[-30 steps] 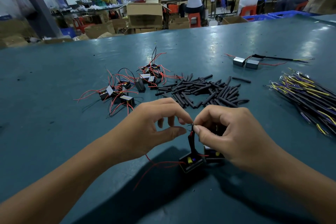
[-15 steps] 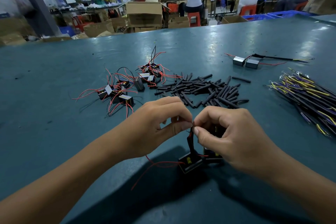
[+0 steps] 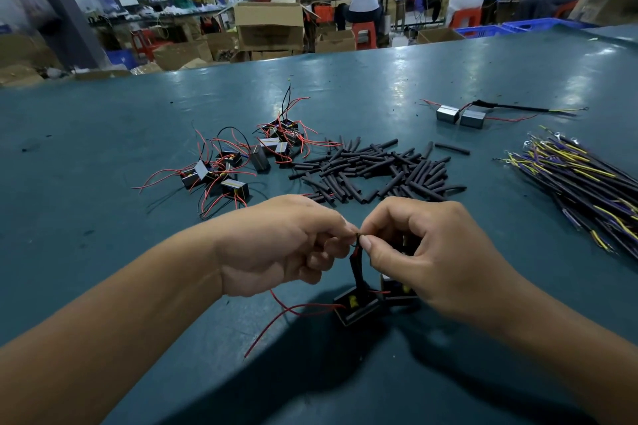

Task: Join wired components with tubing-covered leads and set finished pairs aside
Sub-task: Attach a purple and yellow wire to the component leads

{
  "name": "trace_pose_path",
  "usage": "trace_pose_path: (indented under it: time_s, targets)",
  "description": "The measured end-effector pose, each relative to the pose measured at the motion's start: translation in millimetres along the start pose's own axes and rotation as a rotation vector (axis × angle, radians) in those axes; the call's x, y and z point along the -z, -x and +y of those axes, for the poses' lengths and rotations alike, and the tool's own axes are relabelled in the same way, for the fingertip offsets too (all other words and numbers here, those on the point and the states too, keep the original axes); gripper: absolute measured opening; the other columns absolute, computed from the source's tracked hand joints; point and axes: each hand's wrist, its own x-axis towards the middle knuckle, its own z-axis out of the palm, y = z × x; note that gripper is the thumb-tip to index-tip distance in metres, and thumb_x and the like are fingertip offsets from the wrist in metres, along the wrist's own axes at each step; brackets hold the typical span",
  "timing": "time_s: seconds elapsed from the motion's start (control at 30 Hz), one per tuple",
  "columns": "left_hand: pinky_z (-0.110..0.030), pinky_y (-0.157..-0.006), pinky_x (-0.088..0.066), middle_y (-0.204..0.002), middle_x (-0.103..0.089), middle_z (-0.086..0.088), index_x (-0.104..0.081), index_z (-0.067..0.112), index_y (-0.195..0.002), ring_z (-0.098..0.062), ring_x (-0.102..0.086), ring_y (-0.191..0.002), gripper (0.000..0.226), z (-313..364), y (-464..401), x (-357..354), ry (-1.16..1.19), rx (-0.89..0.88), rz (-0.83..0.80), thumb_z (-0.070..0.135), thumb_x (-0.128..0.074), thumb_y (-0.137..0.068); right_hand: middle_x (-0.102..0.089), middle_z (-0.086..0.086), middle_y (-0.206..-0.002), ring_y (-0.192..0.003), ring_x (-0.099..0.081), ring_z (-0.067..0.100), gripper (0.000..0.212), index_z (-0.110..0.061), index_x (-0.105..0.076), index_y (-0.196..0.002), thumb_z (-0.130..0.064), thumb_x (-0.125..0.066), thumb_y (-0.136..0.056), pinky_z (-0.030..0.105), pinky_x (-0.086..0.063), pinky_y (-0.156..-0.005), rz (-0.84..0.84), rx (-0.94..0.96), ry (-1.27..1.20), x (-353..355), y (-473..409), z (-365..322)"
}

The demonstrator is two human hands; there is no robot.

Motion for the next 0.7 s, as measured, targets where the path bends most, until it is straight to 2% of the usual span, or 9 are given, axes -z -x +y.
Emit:
trace_pose_path:
  time_s: [0.13,0.2,0.3,0.37,0.53,0.7]
  targets:
    - [-0.021,-0.056,-0.040,-0.070,-0.059,0.001,-0.067,0.014,-0.084,-0.009,-0.049,-0.062,0.014,-3.3,4.0,7.3,-0.444,-0.378,0.195,0.027,-0.066,-0.091,-0.062,-0.010,-0.059,-0.050,-0.052,0.002,0.018,-0.023,-0.066,-0.076,-0.011,-0.072,-0.088,0.011,-0.039,-0.052,0.019,0.002,-0.004,1.7,-0.4,0.6]
    - [-0.026,-0.061,-0.045,-0.078,-0.062,0.010,-0.069,0.022,-0.094,-0.004,-0.052,-0.068,0.009,-4.4,8.0,16.2,-0.712,-0.558,0.233,0.030,-0.070,-0.091,-0.063,-0.009,-0.060,-0.050,-0.053,0.002,0.017,-0.023,-0.066,-0.076,-0.013,-0.072,-0.088,0.011,-0.039,-0.052,0.015,-0.001,-0.006,1.5,-0.6,0.2]
    - [-0.026,-0.069,-0.046,-0.092,-0.060,0.013,-0.069,0.024,-0.100,-0.012,-0.055,-0.079,0.014,-6.1,9.5,21.5,-0.986,-0.742,0.253,0.029,-0.075,-0.088,-0.063,-0.009,-0.061,-0.051,-0.053,0.003,0.017,-0.023,-0.066,-0.076,-0.013,-0.071,-0.089,0.010,-0.039,-0.052,0.009,0.002,-0.005,1.4,-0.6,0.8]
    - [-0.031,-0.073,-0.049,-0.096,-0.060,0.009,-0.071,0.020,-0.100,-0.011,-0.055,-0.083,0.018,-5.4,7.7,20.2,-1.073,-0.816,0.266,0.034,-0.073,-0.089,-0.063,-0.010,-0.061,-0.050,-0.053,0.003,0.018,-0.024,-0.066,-0.077,-0.013,-0.071,-0.089,0.009,-0.038,-0.052,0.006,0.007,-0.001,1.8,-0.4,0.9]
    - [-0.044,-0.074,-0.048,-0.095,-0.065,0.001,-0.073,0.018,-0.099,-0.025,-0.060,-0.086,0.022,-1.1,5.0,19.9,-1.342,-0.965,0.312,0.035,-0.059,-0.096,-0.061,-0.014,-0.060,-0.051,-0.054,0.002,0.014,-0.024,-0.065,-0.076,-0.016,-0.068,-0.087,0.009,-0.039,-0.053,0.014,0.009,-0.015,0.6,-0.3,1.9]
    - [-0.043,-0.075,-0.047,-0.098,-0.064,0.002,-0.073,0.018,-0.102,-0.023,-0.055,-0.086,0.016,3.0,4.7,24.7,-1.357,-0.967,0.240,0.028,-0.062,-0.098,-0.062,-0.014,-0.060,-0.051,-0.054,0.003,0.012,-0.026,-0.065,-0.077,-0.019,-0.066,-0.087,0.008,-0.039,-0.053,0.003,0.015,-0.022,0.0,-0.3,1.8]
